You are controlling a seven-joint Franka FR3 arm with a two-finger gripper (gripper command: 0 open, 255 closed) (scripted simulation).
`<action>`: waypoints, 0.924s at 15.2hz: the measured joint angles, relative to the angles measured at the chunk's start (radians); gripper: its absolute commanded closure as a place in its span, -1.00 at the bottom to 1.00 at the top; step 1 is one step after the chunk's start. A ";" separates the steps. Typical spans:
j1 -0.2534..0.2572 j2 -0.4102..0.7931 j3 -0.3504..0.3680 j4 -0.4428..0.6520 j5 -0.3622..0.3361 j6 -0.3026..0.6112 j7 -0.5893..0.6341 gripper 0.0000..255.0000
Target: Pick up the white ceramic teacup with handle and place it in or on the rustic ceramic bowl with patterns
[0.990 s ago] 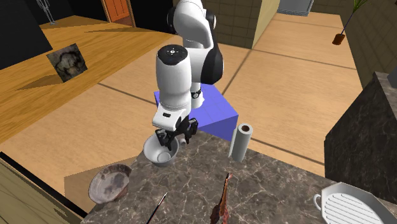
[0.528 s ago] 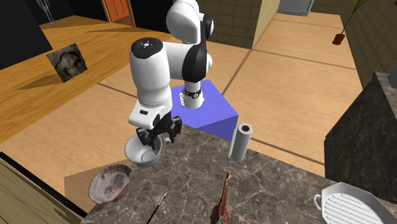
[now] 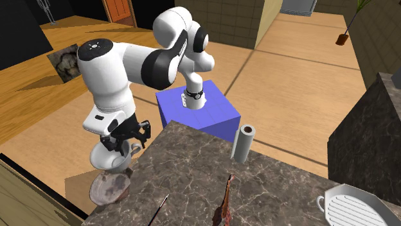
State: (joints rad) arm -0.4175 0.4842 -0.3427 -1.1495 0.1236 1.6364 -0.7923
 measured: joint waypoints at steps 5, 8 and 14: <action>-0.147 0.210 0.004 0.371 0.061 -0.159 -0.077 1.00; -0.163 0.224 0.004 0.366 0.065 -0.141 -0.095 1.00; -0.132 0.169 -0.003 0.187 0.054 -0.020 -0.105 1.00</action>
State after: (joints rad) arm -0.5497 0.6533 -0.3460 -0.9625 0.1776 1.6160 -0.8976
